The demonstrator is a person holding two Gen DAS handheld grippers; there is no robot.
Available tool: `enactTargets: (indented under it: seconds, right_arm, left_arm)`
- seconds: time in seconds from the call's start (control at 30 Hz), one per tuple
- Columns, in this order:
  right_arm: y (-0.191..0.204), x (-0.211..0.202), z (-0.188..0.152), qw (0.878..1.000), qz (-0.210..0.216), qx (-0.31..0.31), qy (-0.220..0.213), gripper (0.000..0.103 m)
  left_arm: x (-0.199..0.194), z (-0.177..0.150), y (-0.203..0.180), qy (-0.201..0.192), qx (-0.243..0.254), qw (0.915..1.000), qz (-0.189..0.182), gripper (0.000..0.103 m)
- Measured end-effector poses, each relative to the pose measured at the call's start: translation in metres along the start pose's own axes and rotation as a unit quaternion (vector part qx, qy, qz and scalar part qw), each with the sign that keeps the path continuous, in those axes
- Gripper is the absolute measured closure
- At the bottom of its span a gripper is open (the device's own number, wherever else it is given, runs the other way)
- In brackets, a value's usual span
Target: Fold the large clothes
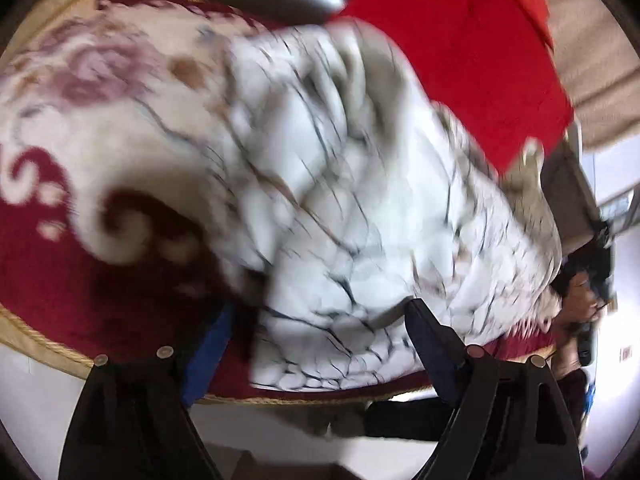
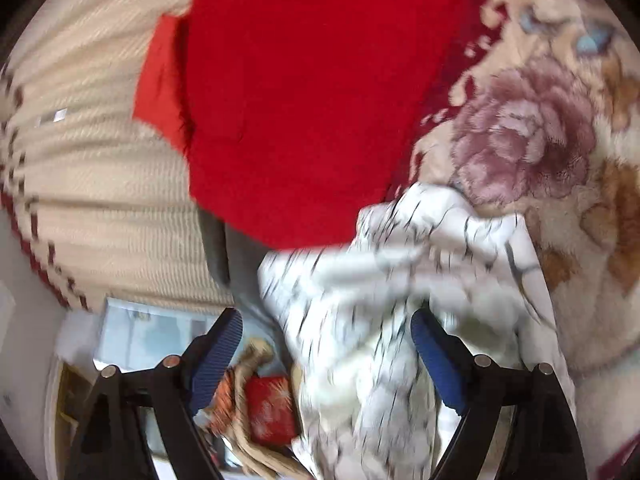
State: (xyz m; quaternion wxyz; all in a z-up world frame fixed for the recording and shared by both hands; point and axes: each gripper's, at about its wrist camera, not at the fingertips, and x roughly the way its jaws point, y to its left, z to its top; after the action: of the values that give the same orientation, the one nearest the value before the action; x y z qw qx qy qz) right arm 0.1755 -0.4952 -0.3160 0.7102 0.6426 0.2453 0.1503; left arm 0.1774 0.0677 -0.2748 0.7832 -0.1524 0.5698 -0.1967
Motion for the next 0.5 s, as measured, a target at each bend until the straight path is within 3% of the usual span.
enactTargets:
  seconds: [0.07, 0.1, 0.13, 0.3, 0.4, 0.5]
  right_arm:
    - [0.014, -0.012, -0.009, 0.999, -0.034, -0.039, 0.003, 0.013]
    - [0.021, -0.019, -0.014, 0.996, -0.059, -0.068, 0.000, 0.013]
    - [0.025, -0.031, -0.024, 0.992, -0.082, -0.099, -0.002, 0.013]
    - [0.054, -0.014, -0.034, 0.973, -0.152, -0.176, 0.011, 0.013]
    - [0.087, 0.008, -0.034, 0.943, -0.213, -0.254, -0.031, 0.013]
    - [0.109, 0.046, -0.028, 0.903, -0.263, -0.340, -0.017, 0.010]
  left_arm:
    - [0.008, -0.003, -0.015, 0.002, 0.031, 0.9995, -0.007, 0.049]
    - [0.010, -0.003, -0.024, 0.004, 0.052, 0.9986, -0.012, 0.074]
    - [0.011, -0.003, -0.031, 0.006, 0.065, 0.9977, -0.021, 0.088]
    - [-0.007, 0.006, -0.049, -0.006, 0.083, 0.9943, -0.065, 0.092]
    - [-0.028, 0.021, -0.051, -0.028, 0.070, 0.9911, -0.110, 0.093]
    - [-0.048, 0.045, -0.050, -0.051, 0.050, 0.9876, -0.140, 0.093]
